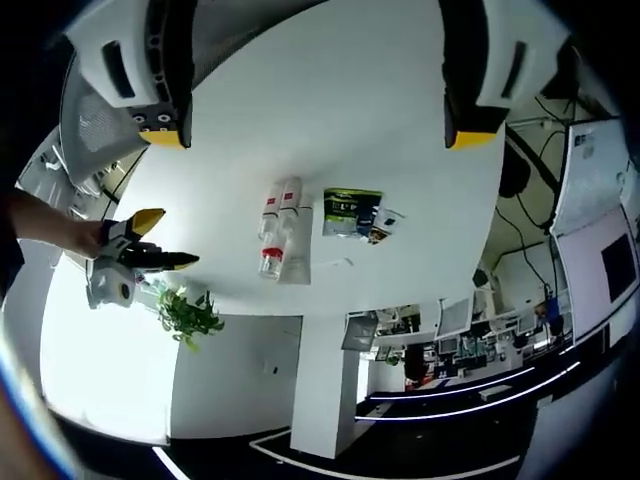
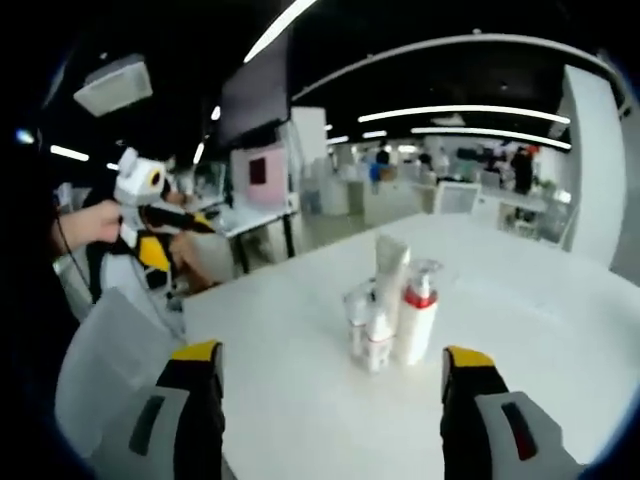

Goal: Arrange the skincare products in the storage area until every visible bottle or jar stands upright without overlapping.

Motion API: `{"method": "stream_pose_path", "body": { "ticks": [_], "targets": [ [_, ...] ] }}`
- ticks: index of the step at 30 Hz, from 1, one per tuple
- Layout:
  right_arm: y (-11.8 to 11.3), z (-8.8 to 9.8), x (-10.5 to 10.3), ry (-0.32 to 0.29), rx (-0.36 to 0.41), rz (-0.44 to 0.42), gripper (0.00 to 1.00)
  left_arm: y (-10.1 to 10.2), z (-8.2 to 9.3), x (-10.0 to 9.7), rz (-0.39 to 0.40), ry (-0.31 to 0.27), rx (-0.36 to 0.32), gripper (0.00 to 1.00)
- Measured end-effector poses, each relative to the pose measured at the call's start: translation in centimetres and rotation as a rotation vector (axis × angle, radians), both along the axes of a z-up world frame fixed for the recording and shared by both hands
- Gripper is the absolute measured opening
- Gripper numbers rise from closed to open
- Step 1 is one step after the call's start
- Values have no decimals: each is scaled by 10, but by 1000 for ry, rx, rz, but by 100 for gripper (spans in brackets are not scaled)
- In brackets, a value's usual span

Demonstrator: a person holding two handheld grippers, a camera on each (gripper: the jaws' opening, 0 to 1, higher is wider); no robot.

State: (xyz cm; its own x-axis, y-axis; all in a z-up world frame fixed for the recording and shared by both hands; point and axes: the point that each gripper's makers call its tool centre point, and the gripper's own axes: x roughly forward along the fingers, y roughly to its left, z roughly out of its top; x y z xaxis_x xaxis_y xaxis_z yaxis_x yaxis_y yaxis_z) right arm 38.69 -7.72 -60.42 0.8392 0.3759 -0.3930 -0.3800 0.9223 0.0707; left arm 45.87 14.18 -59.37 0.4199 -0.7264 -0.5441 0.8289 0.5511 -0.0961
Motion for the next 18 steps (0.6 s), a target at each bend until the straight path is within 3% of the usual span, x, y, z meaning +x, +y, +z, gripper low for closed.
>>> {"method": "stream_pose_path", "body": {
  "ticks": [8,10,16,18],
  "targets": [
    [1,12,-13,-6,50,-30,95,3,-4,-2,-25,17,34,99],
    [3,15,-16,-5,57,-27,99,2,-2,1,-28,20,33,99],
    [-1,15,-29,24,53,-36,99,3,6,6,-24,23,14,99],
    [-3,19,-33,9,63,-46,99,3,5,6,-24,23,14,99]
  ]
}}
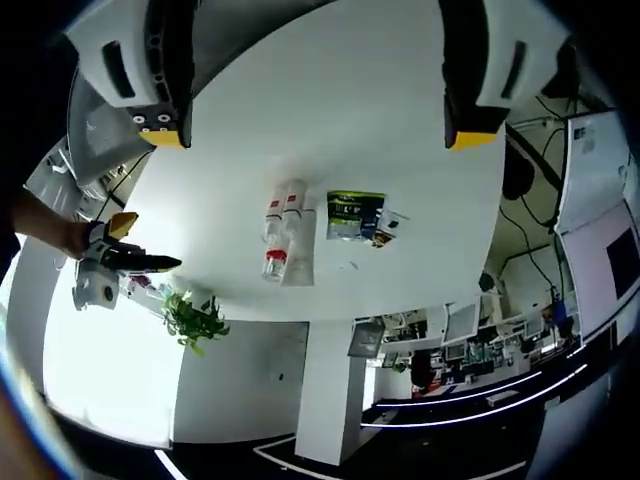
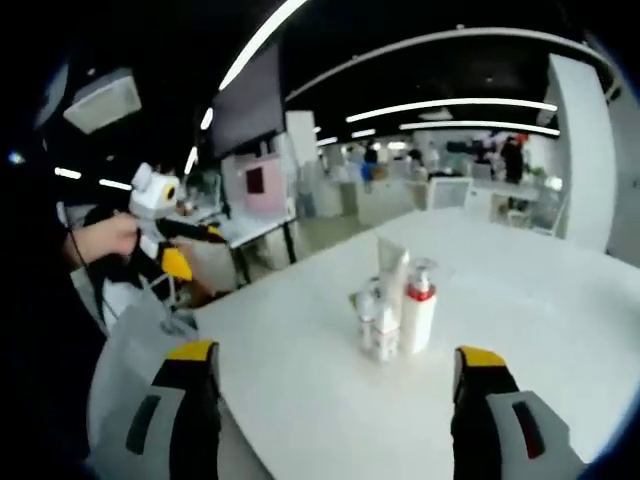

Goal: Arrange the skincare products in the storage area until every visible bottle or jar stands upright without overlapping.

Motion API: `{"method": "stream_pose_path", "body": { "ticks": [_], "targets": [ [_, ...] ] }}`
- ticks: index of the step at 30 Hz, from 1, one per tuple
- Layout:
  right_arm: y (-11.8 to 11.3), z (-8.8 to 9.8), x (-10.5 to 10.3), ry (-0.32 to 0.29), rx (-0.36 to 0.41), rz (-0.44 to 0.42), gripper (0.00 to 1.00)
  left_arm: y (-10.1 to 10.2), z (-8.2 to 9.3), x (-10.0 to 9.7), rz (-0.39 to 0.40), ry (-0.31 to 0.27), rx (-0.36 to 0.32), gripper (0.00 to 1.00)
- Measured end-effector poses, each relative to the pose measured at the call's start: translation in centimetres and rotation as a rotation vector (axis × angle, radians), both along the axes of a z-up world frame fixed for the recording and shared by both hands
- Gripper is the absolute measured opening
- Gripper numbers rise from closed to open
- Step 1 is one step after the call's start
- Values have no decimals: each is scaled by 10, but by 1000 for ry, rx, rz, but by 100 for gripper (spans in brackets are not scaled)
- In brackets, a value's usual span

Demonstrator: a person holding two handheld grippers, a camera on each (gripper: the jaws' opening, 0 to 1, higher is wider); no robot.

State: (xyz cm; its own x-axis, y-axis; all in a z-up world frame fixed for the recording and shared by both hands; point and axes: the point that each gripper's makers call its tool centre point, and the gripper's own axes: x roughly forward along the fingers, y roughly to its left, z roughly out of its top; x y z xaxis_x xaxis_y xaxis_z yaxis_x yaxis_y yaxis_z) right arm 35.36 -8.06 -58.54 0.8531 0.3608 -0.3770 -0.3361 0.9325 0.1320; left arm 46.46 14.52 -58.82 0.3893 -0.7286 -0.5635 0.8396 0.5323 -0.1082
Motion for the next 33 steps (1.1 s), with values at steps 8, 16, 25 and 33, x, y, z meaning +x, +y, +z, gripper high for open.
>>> {"method": "stream_pose_path", "body": {
  "ticks": [8,16,25,33],
  "targets": [
    [-9,-4,-18,46,57,-50,98,7,-9,-11,-2,36,20,99],
    [-12,-13,-26,71,68,-80,99,8,-9,-8,-17,44,44,99],
    [-16,-12,-18,60,78,-84,99,0,-6,-1,-33,43,50,99],
    [-27,-10,-8,52,57,-98,99,-13,-7,7,-90,58,52,96]
  ]
}}
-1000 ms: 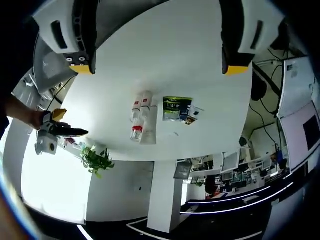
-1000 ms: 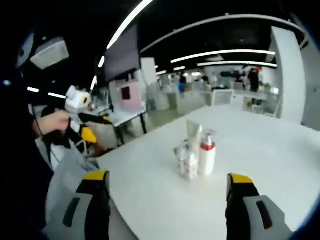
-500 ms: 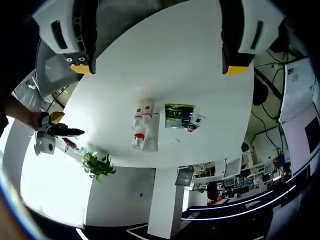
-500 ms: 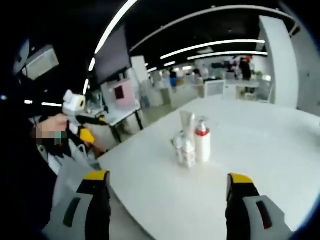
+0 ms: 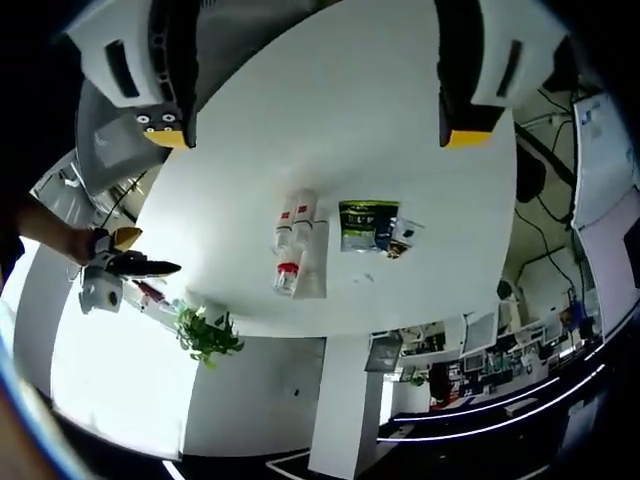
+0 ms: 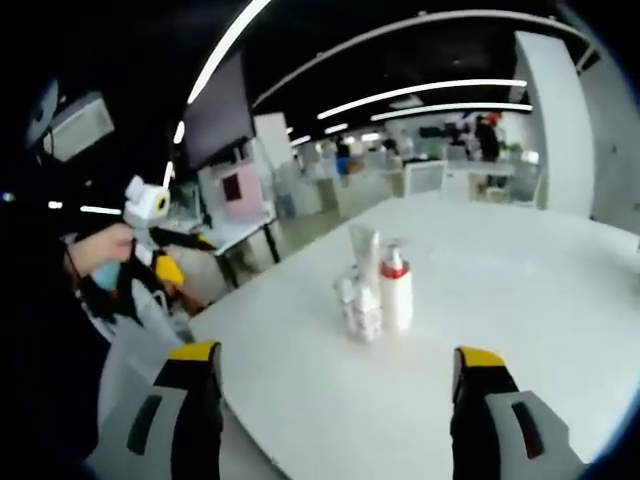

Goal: Arrange the skincare products in the storage area until every visible bottle or jar stands upright without overlapping.

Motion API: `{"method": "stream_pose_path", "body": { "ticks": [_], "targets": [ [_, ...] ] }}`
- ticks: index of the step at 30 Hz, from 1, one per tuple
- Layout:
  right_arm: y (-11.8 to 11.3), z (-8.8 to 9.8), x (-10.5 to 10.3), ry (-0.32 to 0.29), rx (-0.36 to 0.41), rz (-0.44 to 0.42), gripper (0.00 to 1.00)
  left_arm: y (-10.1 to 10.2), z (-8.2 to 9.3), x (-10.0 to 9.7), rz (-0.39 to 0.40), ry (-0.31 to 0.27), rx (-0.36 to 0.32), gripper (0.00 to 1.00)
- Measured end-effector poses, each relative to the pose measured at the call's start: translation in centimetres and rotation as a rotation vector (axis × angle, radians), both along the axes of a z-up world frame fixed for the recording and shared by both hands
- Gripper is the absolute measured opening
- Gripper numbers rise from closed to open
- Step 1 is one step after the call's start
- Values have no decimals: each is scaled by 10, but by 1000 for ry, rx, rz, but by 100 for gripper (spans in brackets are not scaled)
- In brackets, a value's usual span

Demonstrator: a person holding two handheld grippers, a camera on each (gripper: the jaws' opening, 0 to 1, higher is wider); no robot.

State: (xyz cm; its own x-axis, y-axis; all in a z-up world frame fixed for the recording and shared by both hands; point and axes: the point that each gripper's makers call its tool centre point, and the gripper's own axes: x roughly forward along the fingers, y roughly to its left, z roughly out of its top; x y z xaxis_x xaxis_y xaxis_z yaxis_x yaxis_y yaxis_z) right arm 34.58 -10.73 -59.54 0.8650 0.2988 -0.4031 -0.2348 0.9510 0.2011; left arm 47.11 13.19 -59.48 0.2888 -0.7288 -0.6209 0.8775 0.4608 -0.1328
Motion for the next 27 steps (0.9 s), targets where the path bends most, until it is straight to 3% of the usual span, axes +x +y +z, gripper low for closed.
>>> {"method": "stream_pose_path", "body": {
  "ticks": [8,14,27],
  "targets": [
    [-8,-8,10,24,16,-16,99,-14,-10,21,-2,15,14,95],
    [-11,-18,13,47,28,-28,99,-29,-49,46,31,66,79,92],
    [-25,-33,5,96,40,-77,99,-70,-79,73,-17,94,105,90]
  ]
}}
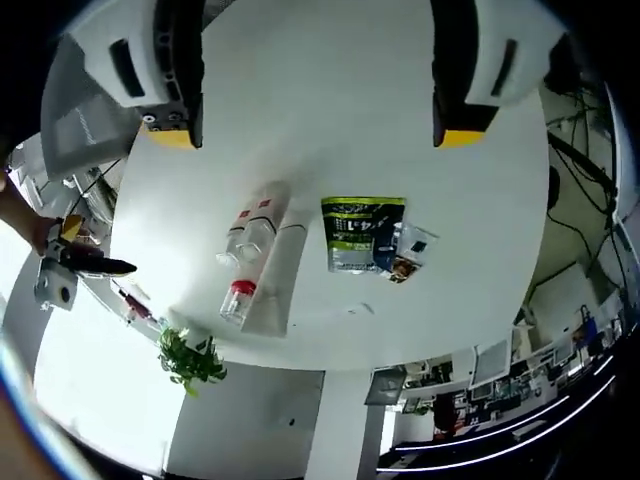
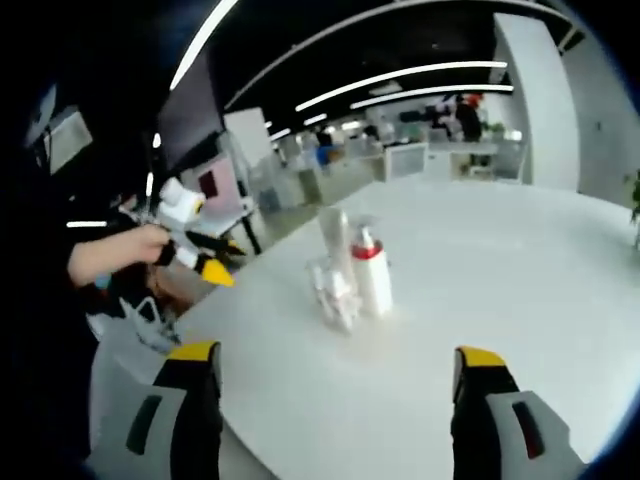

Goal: Arrange the skincare products in the storage area until every visible bottle or jar stands upright without overlapping.

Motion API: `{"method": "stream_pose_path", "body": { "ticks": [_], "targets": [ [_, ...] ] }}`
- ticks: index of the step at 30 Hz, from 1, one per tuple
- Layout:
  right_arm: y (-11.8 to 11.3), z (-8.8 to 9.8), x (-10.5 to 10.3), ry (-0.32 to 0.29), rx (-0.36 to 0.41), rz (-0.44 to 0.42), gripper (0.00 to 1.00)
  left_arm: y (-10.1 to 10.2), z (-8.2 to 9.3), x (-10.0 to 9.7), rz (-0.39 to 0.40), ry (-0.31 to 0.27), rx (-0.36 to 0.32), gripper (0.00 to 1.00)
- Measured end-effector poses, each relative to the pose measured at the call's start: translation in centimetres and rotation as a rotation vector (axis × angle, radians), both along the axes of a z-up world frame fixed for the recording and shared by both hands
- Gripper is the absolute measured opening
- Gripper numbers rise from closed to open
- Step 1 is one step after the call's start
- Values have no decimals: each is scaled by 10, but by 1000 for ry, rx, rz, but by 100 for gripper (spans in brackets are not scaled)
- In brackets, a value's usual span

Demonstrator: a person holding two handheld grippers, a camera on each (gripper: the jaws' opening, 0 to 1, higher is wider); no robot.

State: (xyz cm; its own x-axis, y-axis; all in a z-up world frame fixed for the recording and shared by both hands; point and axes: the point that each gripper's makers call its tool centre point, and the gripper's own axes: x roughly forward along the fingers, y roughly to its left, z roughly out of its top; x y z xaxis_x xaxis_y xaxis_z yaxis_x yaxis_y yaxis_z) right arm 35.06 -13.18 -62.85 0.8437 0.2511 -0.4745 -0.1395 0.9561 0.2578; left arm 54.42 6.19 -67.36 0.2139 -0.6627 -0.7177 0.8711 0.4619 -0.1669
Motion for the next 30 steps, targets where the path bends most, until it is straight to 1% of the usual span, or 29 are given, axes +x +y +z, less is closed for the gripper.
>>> {"method": "stream_pose_path", "body": {
  "ticks": [3,5,8,13,17,23,30],
  "targets": [
    [-3,-3,-2,6,4,-15,99,-7,-9,10,1,6,14,89],
    [-5,-6,-3,11,13,-27,99,-13,-21,19,1,18,36,88],
    [-6,-11,-4,15,26,-39,99,-19,-34,29,-2,28,64,89],
    [-7,-19,-6,33,39,-48,99,-29,-43,37,-1,47,63,89],
    [-8,-23,-6,46,46,-52,99,-35,-53,45,-1,50,83,89],
    [-12,-30,-6,60,58,-57,99,-42,-60,56,5,39,102,89],
    [-13,-34,-2,66,62,-51,99,-58,-72,68,-4,33,108,86]
  ]
}}
